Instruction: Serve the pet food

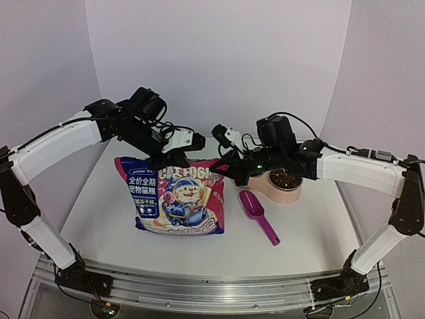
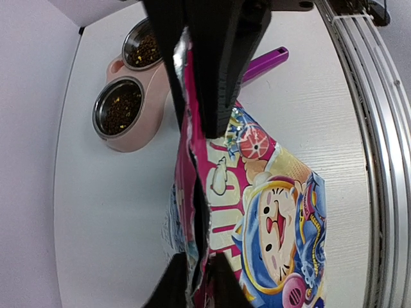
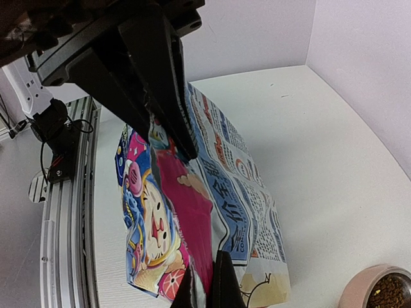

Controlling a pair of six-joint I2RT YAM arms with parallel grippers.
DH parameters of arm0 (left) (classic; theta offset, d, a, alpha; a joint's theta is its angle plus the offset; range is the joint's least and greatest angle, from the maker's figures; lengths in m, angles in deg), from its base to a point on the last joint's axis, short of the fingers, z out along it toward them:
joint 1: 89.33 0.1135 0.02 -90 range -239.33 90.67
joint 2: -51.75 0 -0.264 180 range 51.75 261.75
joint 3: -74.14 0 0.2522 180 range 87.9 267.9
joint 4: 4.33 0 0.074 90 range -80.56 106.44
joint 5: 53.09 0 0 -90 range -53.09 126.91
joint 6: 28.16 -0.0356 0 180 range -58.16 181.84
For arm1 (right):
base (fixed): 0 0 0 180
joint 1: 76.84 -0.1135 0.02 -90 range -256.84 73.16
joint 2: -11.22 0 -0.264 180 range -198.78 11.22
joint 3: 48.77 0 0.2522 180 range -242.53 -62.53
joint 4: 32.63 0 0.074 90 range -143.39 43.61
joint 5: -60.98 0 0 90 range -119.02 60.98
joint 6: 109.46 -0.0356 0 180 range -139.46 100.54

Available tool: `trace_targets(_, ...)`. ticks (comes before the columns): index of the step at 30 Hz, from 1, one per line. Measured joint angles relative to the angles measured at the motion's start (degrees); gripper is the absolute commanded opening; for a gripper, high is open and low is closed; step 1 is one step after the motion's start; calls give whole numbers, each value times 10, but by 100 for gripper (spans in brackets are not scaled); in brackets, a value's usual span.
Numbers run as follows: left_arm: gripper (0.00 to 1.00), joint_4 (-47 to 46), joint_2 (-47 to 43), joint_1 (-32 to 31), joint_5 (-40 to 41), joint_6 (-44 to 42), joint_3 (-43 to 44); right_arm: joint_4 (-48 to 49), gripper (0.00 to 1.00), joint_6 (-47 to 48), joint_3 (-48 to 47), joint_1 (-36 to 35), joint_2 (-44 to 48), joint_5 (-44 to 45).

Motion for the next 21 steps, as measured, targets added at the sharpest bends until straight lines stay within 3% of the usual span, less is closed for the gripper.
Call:
trace_targets(4,32,9,-3,4,7,-4,0,0,0,0,0,0,1,1)
trace_targets(6,7,12,-7,10,13,-6,0,0,0,0,0,0,1,1)
trace_targets(7,1,13,-10,14,15,-8,0,0,0,0,0,0,1,1)
trace_targets(16,0,25,-24,19,8,-20,-8,0,0,0,0,-1,1,3)
trace_targets(17,0,24,-25,19,8,-20,-10,0,0,0,0,-1,1,2)
trace_targets(18,6,23,-26,19,8,-20,-11,0,0,0,0,-1,1,2)
trace_targets(19,20,23,-26,19,8,-20,-11,0,0,0,0,-1,1,2)
trace_targets(20,27,23,-26,19,9,-21,-11,0,0,0,0,-1,2,2)
trace_targets(21,29,24,-26,19,12,-20,-11,0,0,0,0,-1,2,3)
